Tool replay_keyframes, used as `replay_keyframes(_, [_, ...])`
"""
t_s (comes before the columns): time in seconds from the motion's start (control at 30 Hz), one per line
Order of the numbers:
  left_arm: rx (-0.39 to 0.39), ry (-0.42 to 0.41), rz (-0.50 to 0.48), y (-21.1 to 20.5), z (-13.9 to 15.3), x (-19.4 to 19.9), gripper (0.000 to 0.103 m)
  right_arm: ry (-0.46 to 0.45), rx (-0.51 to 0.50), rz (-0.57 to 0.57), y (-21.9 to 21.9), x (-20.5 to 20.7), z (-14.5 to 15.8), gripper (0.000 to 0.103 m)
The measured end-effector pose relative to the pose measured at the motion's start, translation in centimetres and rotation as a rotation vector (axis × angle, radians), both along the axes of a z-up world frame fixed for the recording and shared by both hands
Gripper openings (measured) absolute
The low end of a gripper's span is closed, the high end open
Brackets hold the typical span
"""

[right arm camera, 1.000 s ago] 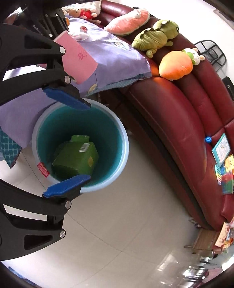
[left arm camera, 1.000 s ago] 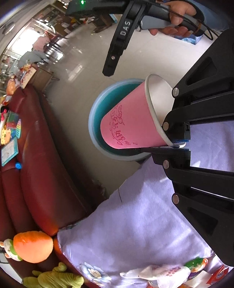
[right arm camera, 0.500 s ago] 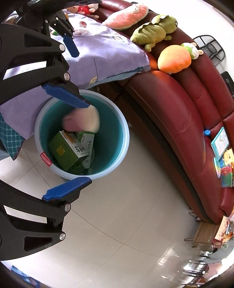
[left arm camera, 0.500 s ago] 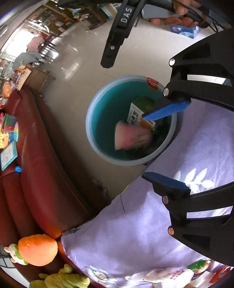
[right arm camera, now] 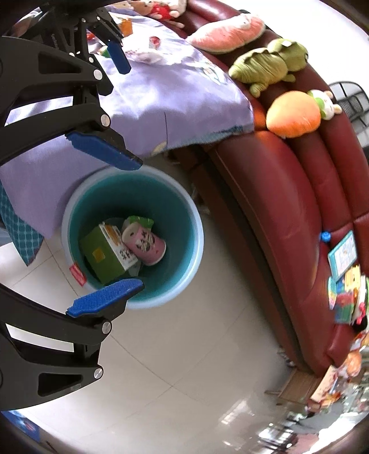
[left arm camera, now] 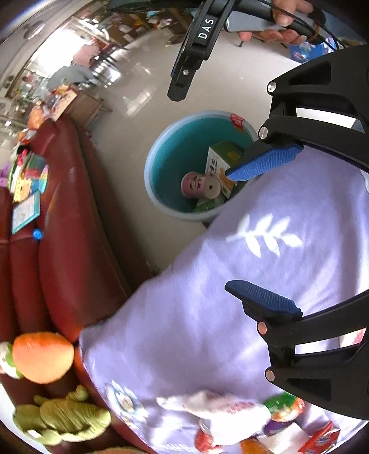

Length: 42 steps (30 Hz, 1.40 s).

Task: Collect trash
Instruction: 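Grasp the clear snack packet with the left tool while the right tool grasps the plastic bag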

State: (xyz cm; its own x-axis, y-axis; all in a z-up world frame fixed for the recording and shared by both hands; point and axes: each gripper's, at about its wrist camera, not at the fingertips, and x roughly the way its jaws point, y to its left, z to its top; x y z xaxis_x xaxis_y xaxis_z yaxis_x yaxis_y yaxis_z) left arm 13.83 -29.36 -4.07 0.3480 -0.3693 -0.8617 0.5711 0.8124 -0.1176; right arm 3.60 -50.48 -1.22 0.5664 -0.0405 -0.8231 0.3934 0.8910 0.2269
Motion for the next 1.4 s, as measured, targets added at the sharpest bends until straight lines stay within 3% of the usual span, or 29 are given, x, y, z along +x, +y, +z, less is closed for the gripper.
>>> replay_keyframes(0.43, [-0.025,-0.065,0.126,10.8,3.1,0.2,0.075,0.006,-0.046,0.178,9.3,2.8,2.3,0.075])
replay_keyframes(0.93, [-0.078,-0.121,0.344,25.8,6.6,1.9,0.08,0.018,-0.163,0.507,24.3,8.7,6.4,0.075])
replay_keyframes(1.17, [-0.078,-0.06,0.401,30.7,4.6,0.3,0.08,0.044,-0.134,0.588,28.2,9.0,5.7,0.075])
replay_keyframes(1.4, [-0.073,0.086,0.291,29.9,0.8,-4.5,0.08,0.094,-0.092,0.578,28.4,7.2,4.0,0.075])
